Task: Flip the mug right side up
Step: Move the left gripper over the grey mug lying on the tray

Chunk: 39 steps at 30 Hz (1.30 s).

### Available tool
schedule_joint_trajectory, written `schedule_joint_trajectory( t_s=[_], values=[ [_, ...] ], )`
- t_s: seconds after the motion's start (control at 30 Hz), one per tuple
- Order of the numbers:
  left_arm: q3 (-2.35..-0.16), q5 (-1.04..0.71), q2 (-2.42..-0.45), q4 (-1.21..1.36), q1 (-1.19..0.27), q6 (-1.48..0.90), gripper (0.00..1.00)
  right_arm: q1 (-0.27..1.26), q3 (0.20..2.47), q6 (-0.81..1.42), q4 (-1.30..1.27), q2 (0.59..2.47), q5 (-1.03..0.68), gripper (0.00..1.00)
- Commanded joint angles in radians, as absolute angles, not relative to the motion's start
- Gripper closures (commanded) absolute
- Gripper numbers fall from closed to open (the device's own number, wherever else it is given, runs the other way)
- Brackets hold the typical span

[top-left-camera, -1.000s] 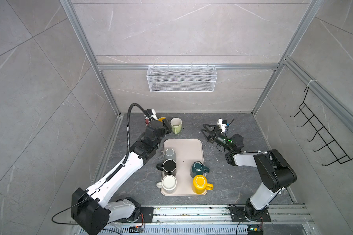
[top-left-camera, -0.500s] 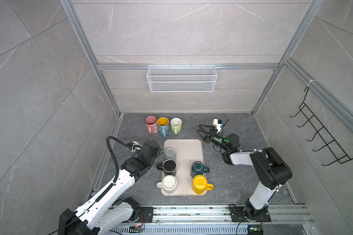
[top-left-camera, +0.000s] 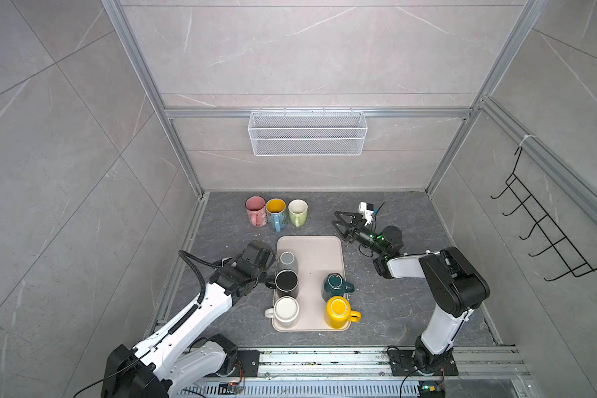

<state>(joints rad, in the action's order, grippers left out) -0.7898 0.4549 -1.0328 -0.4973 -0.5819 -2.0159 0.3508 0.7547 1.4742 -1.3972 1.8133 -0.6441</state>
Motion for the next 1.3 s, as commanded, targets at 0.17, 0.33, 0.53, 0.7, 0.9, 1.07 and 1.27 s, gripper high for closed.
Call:
schedule_joint_trajectory(
  t_s=[0.17, 0.33, 0.53, 0.7, 0.9, 1.07, 1.27],
  values=[
    [-0.746, 0.335, -1.077, -0.408, -0.546, -2.128, 0.52, 0.357, 0.791, 1.492, -1.434, 1.86, -0.66, 0.21],
    [-0.725, 0.225, -1.133, -0.337, -0.513, -2.144, 0.55, 0.357, 0.793, 1.495, -1.434, 1.866, -0.661, 0.21],
    [-0.71, 0.159, -1.18, -0.282, -0.5, -2.158, 0.57, 0.357, 0.797, 1.499, -1.434, 1.875, -0.661, 0.21],
    [-0.704, 0.132, -1.199, -0.256, -0.497, -2.16, 0.57, 0.356, 0.8, 1.505, -1.434, 1.883, -0.661, 0.21],
    [-0.703, 0.088, -1.24, -0.223, -0.497, -2.163, 0.57, 0.357, 0.804, 1.511, -1.434, 1.891, -0.663, 0.21],
    [-0.702, 0.082, -1.264, -0.209, -0.495, -2.164, 0.58, 0.357, 0.804, 1.511, -1.434, 1.897, -0.663, 0.21],
    [-0.711, 0.092, -1.295, -0.2, -0.476, -2.146, 0.6, 0.357, 0.807, 1.512, -1.434, 1.903, -0.663, 0.21]
  ],
)
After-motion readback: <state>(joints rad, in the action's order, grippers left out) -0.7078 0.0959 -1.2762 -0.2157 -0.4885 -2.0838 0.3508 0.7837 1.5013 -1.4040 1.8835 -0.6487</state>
